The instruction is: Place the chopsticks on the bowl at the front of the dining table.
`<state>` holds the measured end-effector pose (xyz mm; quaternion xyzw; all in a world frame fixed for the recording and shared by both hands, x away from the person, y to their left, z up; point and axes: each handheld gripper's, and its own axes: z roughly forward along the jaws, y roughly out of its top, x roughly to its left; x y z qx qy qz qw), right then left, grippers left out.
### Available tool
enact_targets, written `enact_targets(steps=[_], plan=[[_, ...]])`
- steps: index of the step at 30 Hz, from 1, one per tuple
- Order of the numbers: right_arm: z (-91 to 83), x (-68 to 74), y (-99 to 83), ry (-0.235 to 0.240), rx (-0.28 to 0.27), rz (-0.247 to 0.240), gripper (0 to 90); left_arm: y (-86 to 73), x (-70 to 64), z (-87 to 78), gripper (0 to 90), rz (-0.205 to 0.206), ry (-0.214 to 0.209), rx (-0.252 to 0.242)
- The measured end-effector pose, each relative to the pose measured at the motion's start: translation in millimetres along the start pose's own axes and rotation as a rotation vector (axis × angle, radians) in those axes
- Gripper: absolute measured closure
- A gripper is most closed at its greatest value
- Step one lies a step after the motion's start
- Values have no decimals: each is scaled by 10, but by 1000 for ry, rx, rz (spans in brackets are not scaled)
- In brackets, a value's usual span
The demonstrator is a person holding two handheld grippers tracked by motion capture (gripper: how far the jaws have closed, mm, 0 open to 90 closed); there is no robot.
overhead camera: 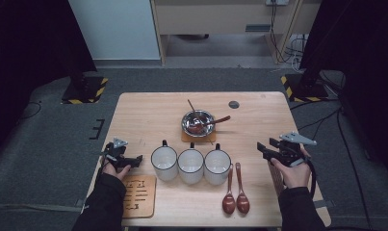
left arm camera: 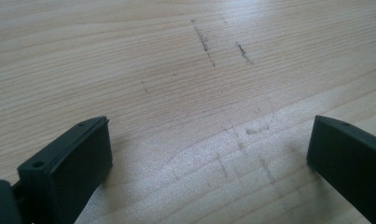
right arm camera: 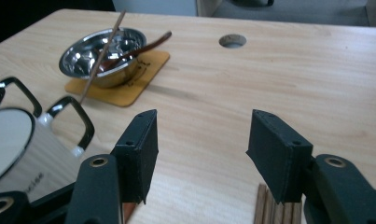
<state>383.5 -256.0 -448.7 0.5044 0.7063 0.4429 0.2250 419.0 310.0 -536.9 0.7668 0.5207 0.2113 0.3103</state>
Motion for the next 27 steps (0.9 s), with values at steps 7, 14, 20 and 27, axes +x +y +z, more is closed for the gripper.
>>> enact_targets(steps=[7, 14, 20, 27], plan=[[-40, -51, -214, -11, 39, -5, 417, 0, 0, 0, 0, 0, 0, 0], [-26, -100, -358, -15, 70, 16, 419, 0, -1, 0, 0, 0, 0, 0], [62, -138, -468, -21, 116, 32, 442, 0, 0, 0, 0, 0, 0, 0], [127, -169, -546, -31, 169, 48, 476, 0, 0, 0, 0, 1, 0, 0]])
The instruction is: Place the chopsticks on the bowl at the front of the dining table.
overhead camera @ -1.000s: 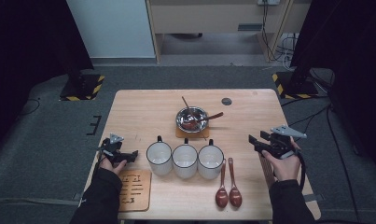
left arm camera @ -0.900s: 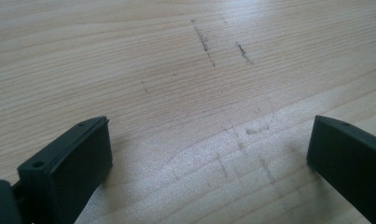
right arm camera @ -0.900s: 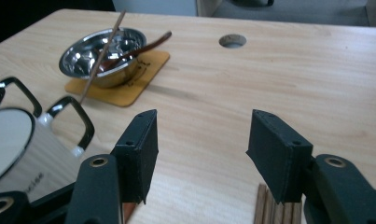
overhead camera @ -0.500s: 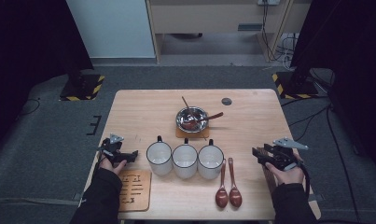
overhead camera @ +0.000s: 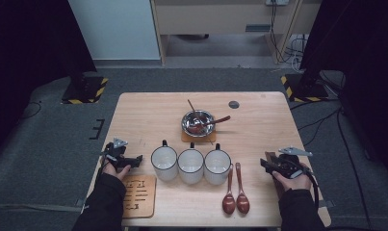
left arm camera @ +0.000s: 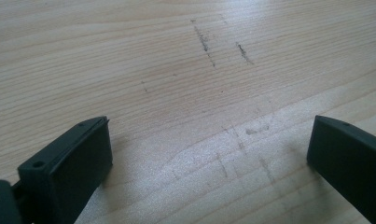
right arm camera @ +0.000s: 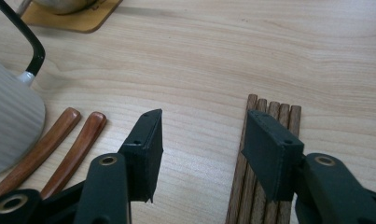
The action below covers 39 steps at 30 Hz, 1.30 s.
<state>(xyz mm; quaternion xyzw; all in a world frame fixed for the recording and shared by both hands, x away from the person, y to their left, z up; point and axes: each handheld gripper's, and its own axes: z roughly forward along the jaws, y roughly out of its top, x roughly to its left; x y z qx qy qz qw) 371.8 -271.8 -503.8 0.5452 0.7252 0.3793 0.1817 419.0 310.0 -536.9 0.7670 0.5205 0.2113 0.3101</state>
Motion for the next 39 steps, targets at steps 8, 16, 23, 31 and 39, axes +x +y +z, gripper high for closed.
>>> enact_targets(steps=[8, 16, 23, 31, 39], plan=[[56, -32, -56, -7, 54, 3, 537, 0, 0, 0, 0, 0, 0, 0], [73, -37, -80, -13, 80, 6, 553, 0, 0, 0, 0, -1, 0, 0], [84, -43, -99, -16, 102, 3, 562, 0, 0, 0, 0, 0, 0, 0], [94, -14, -98, 1, 93, 0, 562, 0, 0, 0, 0, -1, 0, 0], [110, 43, -87, 14, 97, -16, 560, 0, 0, 0, 0, 0, 0, 0]])
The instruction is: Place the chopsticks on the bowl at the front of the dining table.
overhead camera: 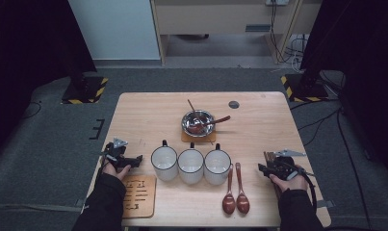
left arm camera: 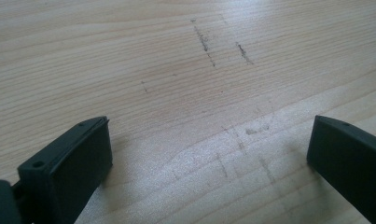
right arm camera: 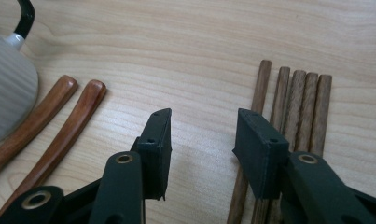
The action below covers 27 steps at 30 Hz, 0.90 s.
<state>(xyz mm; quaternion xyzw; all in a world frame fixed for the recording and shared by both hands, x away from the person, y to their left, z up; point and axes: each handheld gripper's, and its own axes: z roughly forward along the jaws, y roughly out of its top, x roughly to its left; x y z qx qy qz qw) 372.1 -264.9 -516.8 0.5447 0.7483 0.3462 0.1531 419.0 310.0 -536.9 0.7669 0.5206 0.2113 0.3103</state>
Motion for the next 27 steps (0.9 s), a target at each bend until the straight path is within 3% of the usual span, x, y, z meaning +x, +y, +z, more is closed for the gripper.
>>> enact_targets(steps=[19, 27], plan=[[10, -26, -14, -32, 17, -19, 570, 0, 0, 0, 0, 0, 0, 0], [18, 18, -10, -36, 39, -35, 690, 0, 0, 0, 0, 0, 0, 0]])
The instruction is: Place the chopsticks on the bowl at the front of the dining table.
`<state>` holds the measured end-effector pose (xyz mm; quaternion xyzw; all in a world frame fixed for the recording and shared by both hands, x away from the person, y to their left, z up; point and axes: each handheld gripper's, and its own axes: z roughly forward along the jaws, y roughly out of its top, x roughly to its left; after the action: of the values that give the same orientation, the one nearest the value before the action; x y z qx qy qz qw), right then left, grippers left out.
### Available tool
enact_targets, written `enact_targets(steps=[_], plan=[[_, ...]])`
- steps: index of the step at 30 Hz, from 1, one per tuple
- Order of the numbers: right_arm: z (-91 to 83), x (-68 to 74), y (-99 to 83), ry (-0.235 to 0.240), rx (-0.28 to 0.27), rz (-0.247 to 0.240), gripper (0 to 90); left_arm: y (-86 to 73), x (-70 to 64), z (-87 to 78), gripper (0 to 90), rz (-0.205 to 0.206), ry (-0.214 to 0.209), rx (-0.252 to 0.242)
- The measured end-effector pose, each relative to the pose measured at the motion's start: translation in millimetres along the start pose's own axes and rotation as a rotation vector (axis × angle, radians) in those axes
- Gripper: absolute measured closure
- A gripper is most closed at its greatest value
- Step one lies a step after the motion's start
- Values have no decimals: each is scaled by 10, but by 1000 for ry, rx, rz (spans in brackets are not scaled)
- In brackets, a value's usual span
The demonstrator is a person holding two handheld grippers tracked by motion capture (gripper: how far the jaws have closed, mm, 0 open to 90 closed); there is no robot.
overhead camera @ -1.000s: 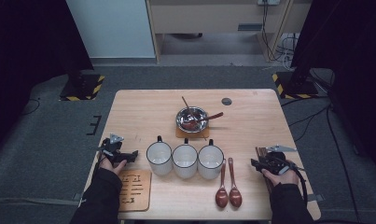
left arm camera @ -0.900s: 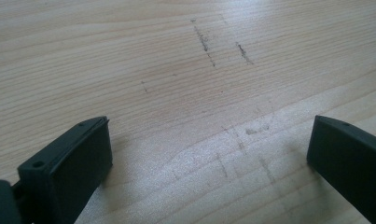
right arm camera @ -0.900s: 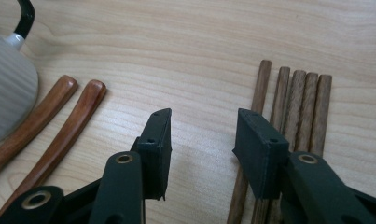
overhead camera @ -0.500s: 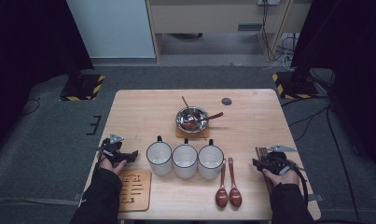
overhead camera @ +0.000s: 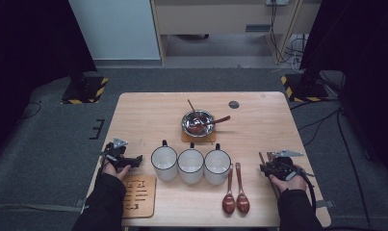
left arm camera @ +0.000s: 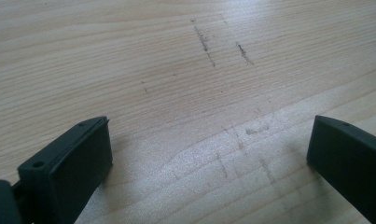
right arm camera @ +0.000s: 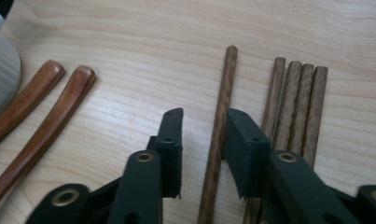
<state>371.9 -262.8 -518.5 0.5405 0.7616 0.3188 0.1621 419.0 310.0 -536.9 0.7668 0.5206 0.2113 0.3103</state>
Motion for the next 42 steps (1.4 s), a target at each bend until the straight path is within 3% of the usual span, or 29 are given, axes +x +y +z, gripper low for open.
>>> enact_targets(steps=[3, 9, 19, 27, 31, 37, 42], plan=[[10, 28, -5, -8, 28, -16, 767, 0, 0, 0, 0, 0, 0, 0], [3, 56, 13, -13, 32, -19, 838, 0, 0, 0, 0, 0, 0, 0], [60, 142, 62, -17, 13, -24, 842, 0, 0, 0, 0, 0, 0, 0], [111, 249, 76, -12, 9, -62, 809, 0, 0, 0, 0, 0, 0, 0], [68, 257, 40, -11, 10, -76, 771, 0, 0, 0, 0, 0, 0, 0], [-96, 217, -57, 3, -16, -61, 784, 0, 0, 0, 0, 0, 0, 0], [-114, 247, -98, 14, -3, -64, 795, 0, 0, 0, 0, 0, 0, 0]])
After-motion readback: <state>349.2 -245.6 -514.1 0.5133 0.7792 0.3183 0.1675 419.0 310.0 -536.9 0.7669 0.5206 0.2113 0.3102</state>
